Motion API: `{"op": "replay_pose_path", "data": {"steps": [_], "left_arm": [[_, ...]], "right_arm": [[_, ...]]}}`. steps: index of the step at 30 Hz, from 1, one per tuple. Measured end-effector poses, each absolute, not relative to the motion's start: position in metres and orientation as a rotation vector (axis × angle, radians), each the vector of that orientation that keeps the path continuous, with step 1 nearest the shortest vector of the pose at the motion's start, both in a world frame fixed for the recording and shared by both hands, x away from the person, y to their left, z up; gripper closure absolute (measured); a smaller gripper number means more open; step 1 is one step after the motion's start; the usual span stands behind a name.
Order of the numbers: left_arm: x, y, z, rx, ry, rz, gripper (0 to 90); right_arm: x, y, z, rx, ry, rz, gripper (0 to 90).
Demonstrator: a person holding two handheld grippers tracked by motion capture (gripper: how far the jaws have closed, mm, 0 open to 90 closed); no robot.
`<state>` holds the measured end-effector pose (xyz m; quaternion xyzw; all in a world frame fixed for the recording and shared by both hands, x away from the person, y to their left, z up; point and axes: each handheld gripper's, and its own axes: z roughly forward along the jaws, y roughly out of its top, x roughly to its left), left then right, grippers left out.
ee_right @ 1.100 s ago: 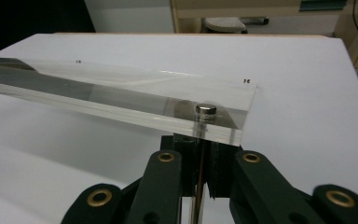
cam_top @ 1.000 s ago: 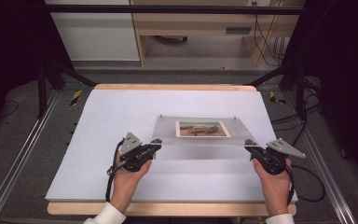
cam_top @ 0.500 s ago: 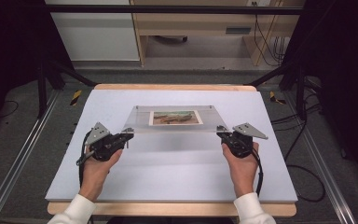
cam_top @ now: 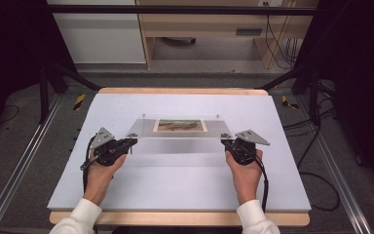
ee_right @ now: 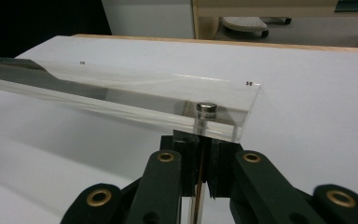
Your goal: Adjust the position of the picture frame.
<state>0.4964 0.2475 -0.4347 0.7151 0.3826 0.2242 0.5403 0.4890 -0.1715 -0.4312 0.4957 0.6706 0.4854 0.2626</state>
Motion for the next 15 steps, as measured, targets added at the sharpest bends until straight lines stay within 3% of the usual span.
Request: {"op": "replay_pose_path", "data": {"steps": [15], "left_arm": [[0.485,0.245,-0.454,1.774,0.992,0.508,83.9]], "right_arm": [[0.476,-0.173,-0.454,1.351,1.908,1.293,84.6]]}}
